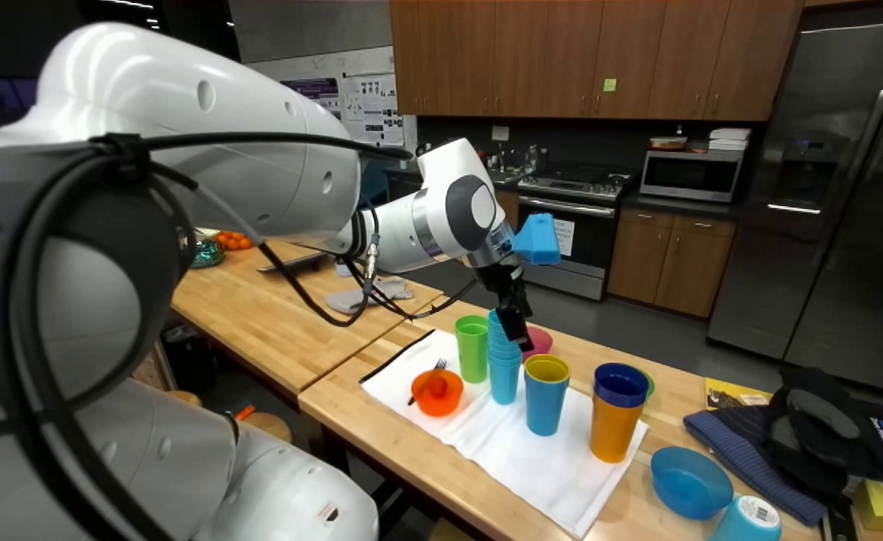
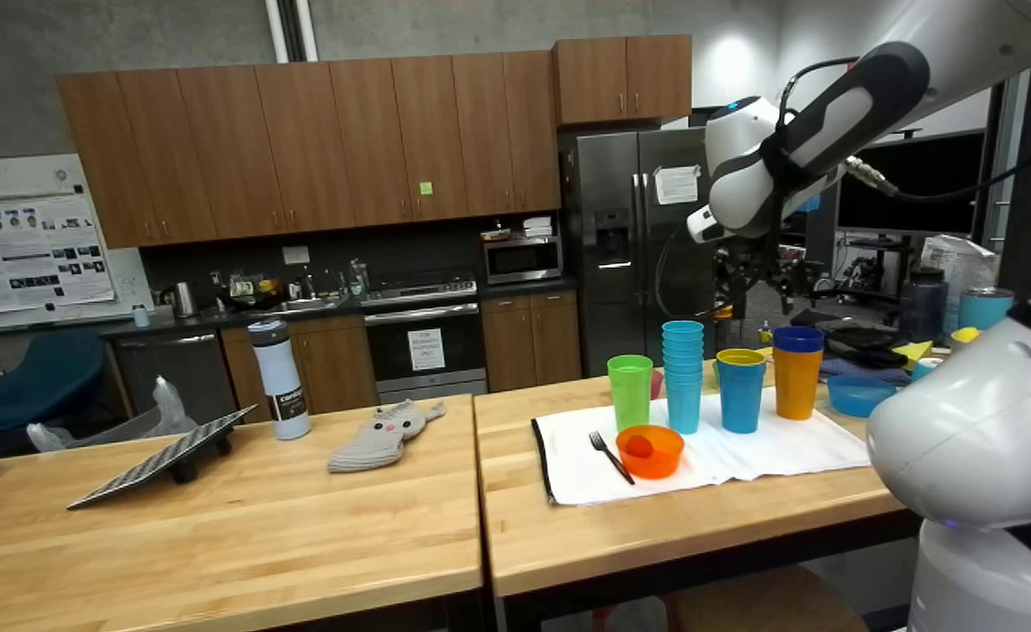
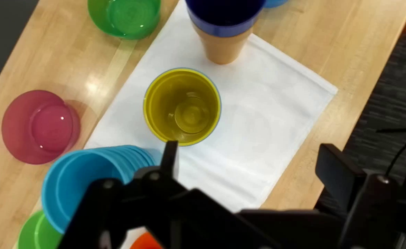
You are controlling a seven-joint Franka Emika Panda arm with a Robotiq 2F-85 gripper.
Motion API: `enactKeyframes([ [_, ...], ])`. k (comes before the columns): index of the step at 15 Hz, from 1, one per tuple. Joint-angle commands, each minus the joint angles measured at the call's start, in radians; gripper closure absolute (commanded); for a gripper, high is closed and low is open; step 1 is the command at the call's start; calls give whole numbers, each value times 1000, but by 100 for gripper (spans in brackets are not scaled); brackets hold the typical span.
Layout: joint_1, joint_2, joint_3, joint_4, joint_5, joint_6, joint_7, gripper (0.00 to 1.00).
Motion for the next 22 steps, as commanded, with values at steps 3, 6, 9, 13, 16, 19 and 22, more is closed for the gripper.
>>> enactKeyframes([
  [3,12,62,-53,100,41,68,-392,0],
  [6,-30,67,-68,106,19,117,-539,0],
  [9,-77,87,-95,111,36,157,-614,0],
  [13,-155,76,-140,80,42,188,-672,0],
  [16,-189,83,-150,93,112,99,-662,0],
  [19,-179,82,-165,107,264,-42,-664,0],
  [22,-197,93,-158,93,253,-6,-673,0],
])
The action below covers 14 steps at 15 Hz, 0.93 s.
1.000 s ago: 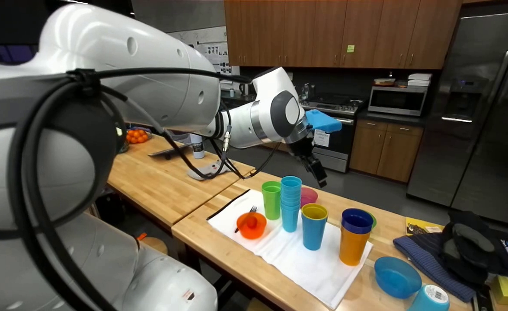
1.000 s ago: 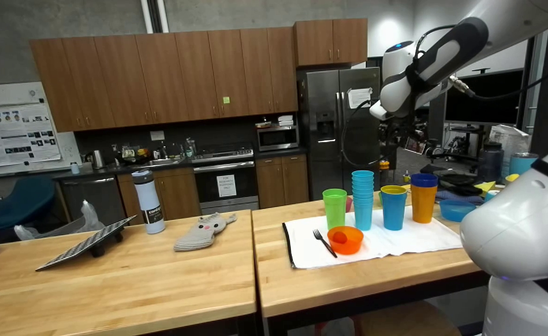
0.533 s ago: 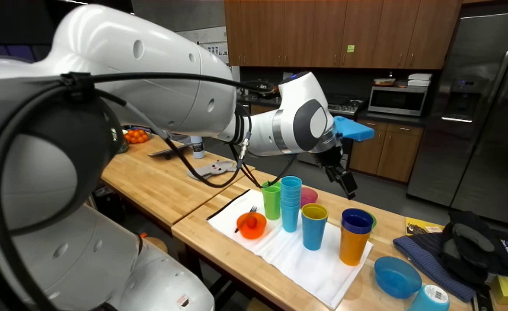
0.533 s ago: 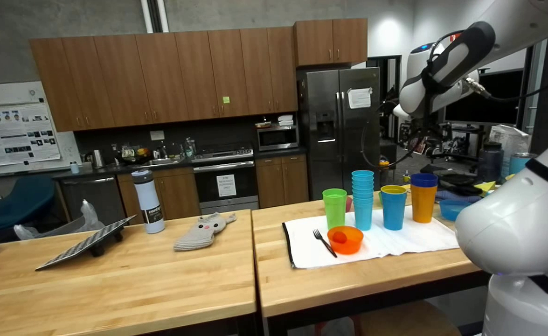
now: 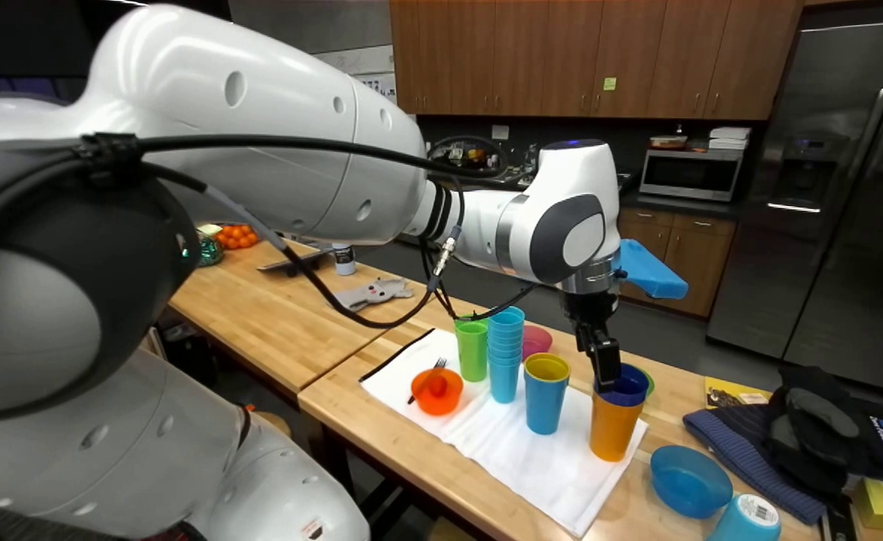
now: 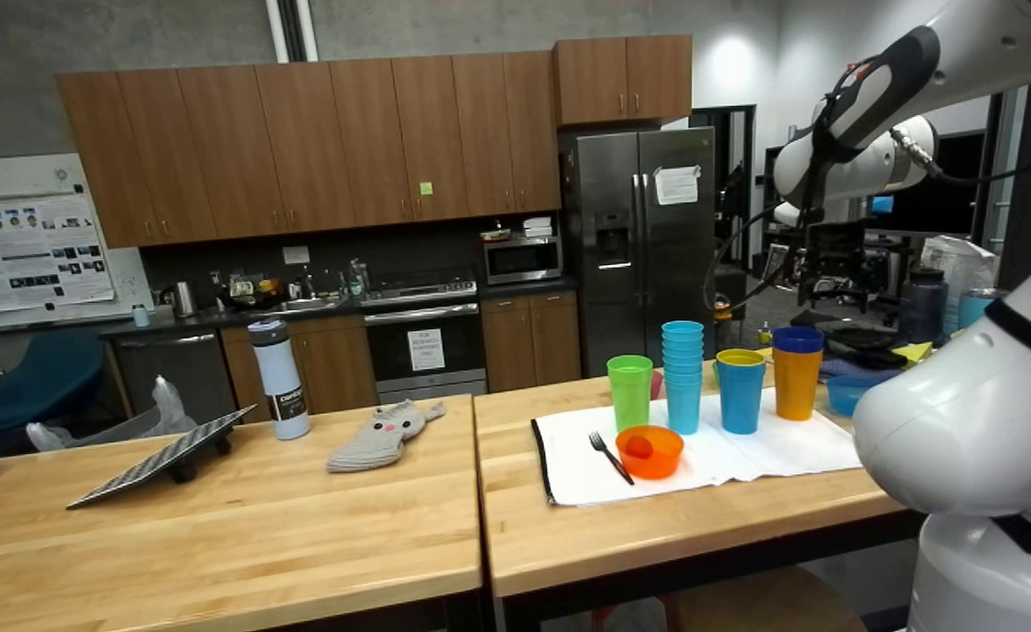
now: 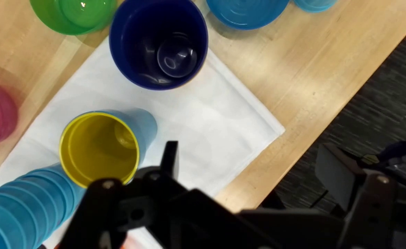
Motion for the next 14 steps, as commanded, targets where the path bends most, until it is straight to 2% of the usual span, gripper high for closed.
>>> enactKeyframes([
  [1,-15,4,14,0,8,0,-6,0],
  [4,-15,5,17,-1,8,0,-5,0],
  [8,9,82,5,47,47,-4,-33,0],
  [14,-6,178,1,98,71,-10,-76,0],
])
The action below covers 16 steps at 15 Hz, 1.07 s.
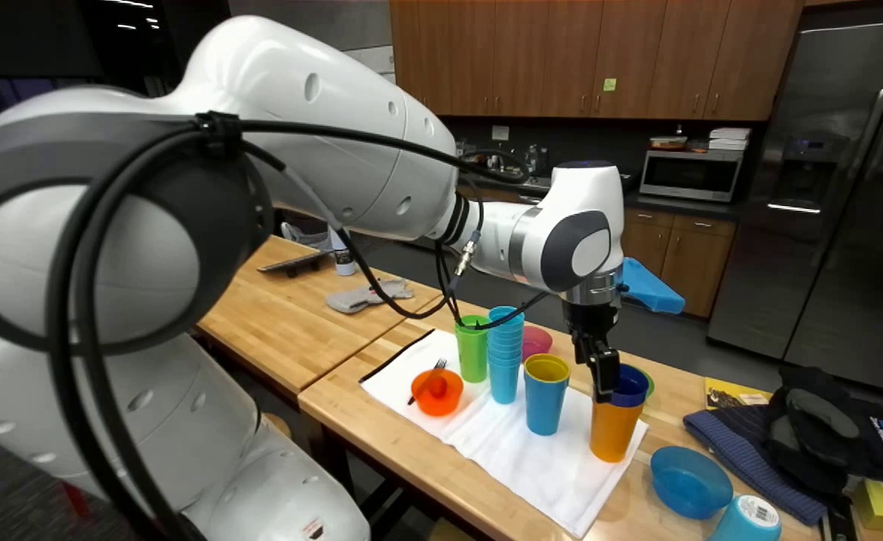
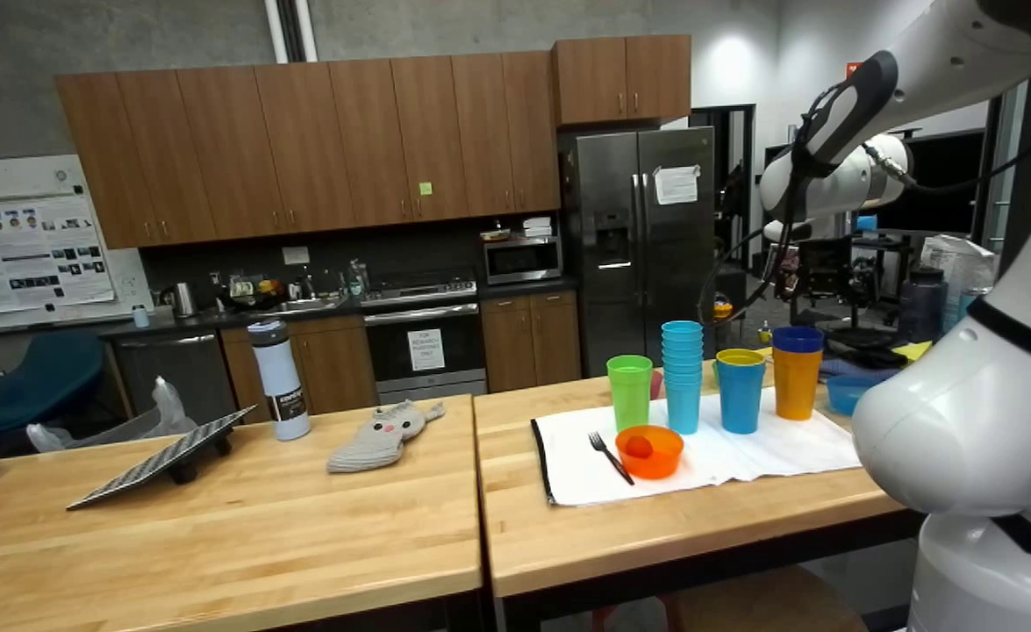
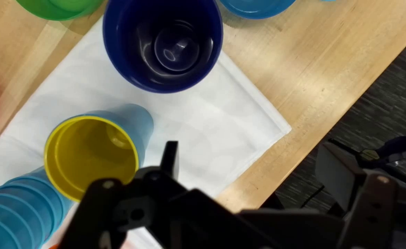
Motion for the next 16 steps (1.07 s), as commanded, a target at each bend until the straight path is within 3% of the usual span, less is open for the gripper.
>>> enactKeyframes([
  [1,-16,65,-6,59,30,-10,-56,0],
  [16,-71,220,-17,123,152,76,-138,0],
])
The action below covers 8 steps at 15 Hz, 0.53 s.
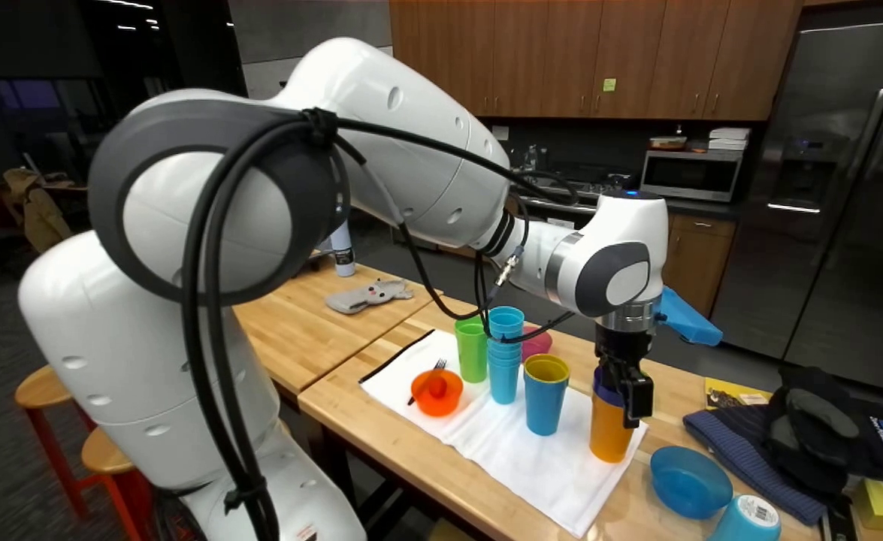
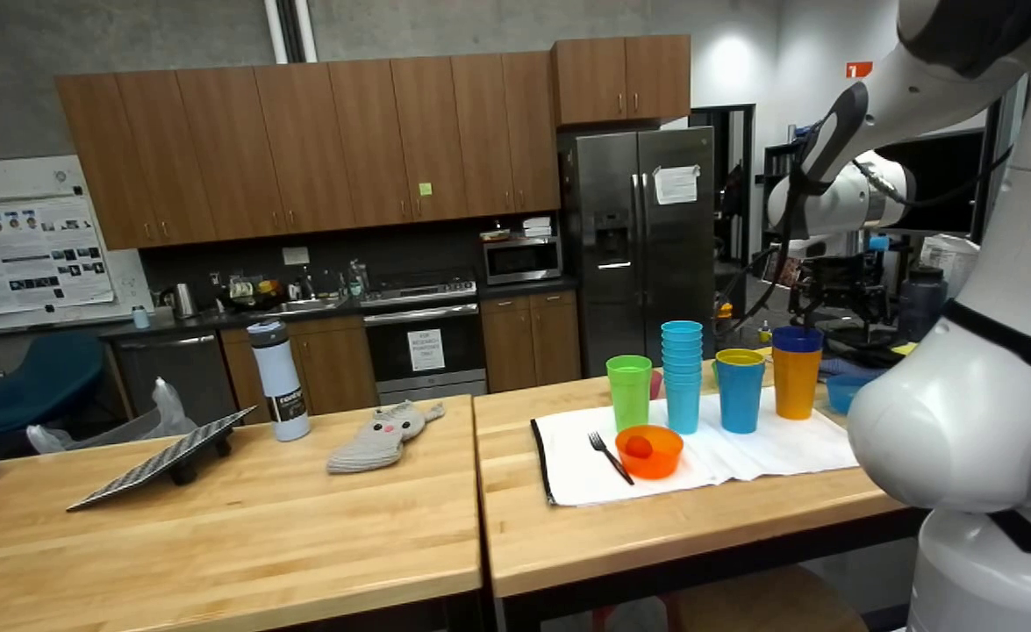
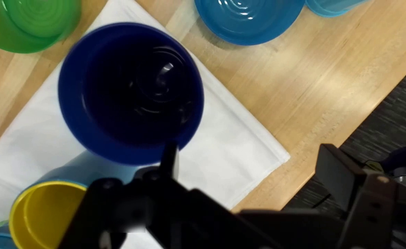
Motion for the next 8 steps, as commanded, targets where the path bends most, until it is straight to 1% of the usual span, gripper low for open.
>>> enactKeyframes([
  [1,-13,53,12,50,57,34,-16,0],
  [3,-13,64,18,66,79,52,-25,0],
  [6,-12,72,34,92,79,75,-25,0],
  [8,-11,82,39,113,86,67,-45,0],
])
